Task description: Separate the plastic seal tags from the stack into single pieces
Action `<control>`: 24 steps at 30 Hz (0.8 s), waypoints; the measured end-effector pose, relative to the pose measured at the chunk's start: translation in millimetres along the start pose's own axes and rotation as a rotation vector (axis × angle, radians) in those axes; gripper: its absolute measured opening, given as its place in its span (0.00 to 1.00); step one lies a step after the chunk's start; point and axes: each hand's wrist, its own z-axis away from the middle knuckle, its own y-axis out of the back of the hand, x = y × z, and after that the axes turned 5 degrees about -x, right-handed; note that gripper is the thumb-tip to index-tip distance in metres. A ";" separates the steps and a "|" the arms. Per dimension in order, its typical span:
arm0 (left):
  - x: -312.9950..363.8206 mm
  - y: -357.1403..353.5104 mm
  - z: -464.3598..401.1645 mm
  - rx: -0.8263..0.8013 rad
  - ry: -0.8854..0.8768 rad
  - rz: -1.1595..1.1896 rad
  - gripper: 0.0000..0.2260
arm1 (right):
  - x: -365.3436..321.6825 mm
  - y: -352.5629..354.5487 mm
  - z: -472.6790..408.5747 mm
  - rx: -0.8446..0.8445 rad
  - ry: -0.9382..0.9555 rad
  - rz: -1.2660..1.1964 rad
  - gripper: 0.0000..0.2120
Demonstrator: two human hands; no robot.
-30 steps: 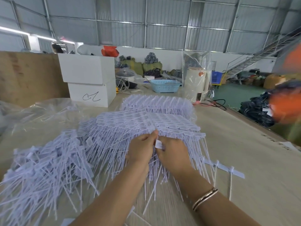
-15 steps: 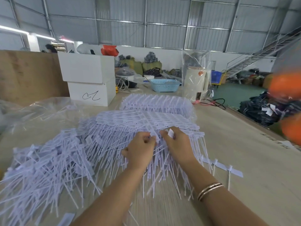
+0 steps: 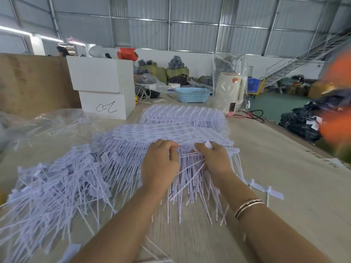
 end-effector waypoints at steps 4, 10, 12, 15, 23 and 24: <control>-7.2 8.5 -8.7 0.051 -0.160 -0.239 0.14 | -1.5 2.2 -0.9 0.021 -0.015 -0.084 0.09; -5.0 18.4 -13.9 0.086 -0.368 -0.271 0.12 | 0.5 2.3 -0.4 0.001 -0.014 -0.052 0.05; 5.7 14.1 -8.3 0.042 -0.501 -0.249 0.13 | 0.4 2.4 0.0 -0.007 0.008 -0.060 0.05; 13.6 6.8 -6.6 -0.014 -0.421 -0.099 0.12 | -2.5 3.3 0.8 -0.030 0.037 -0.080 0.12; -3.8 1.7 -15.1 -0.169 0.058 0.020 0.14 | -3.1 -0.3 4.9 -0.154 0.117 0.136 0.18; -2.6 1.8 -17.1 -0.098 0.031 -0.018 0.12 | -3.3 -0.1 5.0 -0.154 0.142 0.154 0.18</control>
